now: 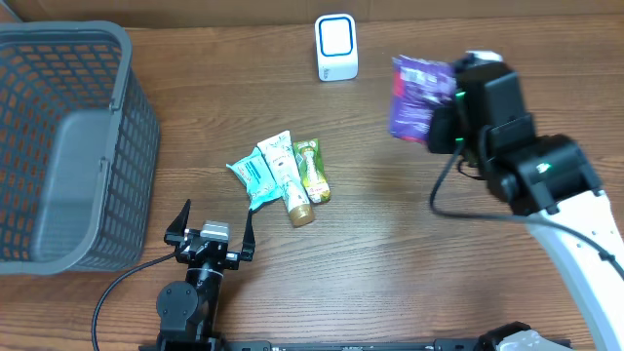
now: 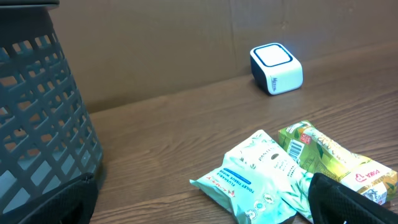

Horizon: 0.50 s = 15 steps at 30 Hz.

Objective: Scan the item barcode
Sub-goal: 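Carry the purple package to the right edge and set it down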

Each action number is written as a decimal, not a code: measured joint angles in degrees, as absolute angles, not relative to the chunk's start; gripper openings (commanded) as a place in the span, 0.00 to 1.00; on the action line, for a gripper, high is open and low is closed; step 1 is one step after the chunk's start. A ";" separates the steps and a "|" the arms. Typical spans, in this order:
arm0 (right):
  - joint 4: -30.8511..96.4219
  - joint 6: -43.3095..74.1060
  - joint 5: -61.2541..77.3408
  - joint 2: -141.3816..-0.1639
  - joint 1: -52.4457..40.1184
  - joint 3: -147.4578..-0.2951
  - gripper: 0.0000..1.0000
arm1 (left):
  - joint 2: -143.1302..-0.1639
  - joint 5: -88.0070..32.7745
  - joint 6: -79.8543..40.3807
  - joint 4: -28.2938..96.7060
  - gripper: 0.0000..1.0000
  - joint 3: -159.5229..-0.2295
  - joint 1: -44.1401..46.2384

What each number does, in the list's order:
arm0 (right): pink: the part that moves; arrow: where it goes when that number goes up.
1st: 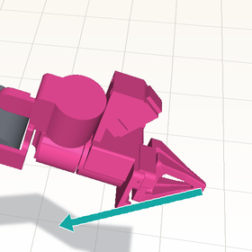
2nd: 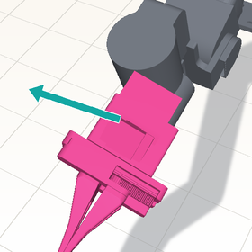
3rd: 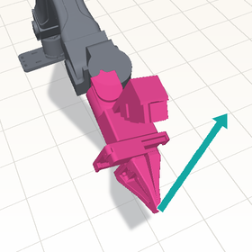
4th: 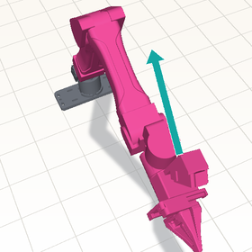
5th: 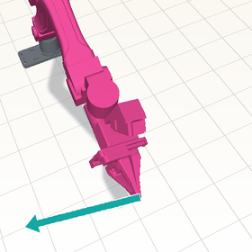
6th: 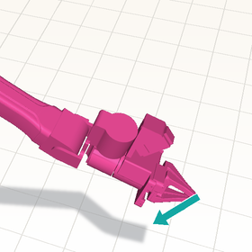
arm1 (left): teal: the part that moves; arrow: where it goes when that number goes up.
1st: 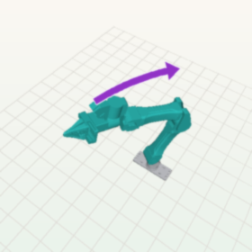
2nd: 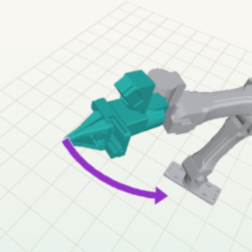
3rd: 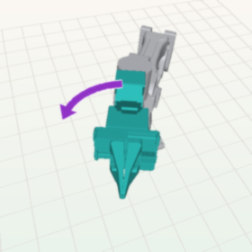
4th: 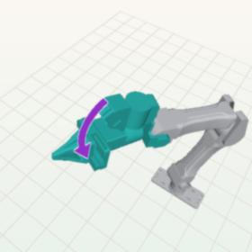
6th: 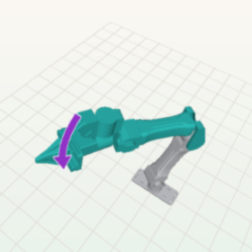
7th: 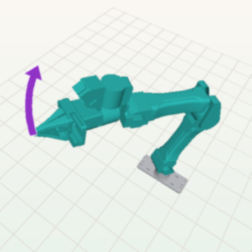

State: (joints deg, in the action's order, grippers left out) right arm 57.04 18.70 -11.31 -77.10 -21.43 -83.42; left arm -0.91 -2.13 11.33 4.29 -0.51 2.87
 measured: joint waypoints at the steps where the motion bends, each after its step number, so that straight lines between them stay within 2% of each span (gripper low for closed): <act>1: 58.30 20.29 -10.59 -77.14 -19.86 -83.22 0.03 | -0.91 -2.13 11.33 4.29 0.99 -0.51 2.87; 7: 58.63 27.59 -1.52 -77.14 -4.80 -76.99 0.03 | -0.91 -2.13 11.33 4.29 1.00 -0.51 2.87; 15: 43.38 32.38 8.10 -78.72 13.91 -61.10 0.04 | -0.91 -2.13 11.33 4.29 1.00 -0.51 2.87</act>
State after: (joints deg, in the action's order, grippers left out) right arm 43.38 32.38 8.10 -78.72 13.91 -61.10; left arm -0.91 -2.13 11.33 4.29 -0.51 2.87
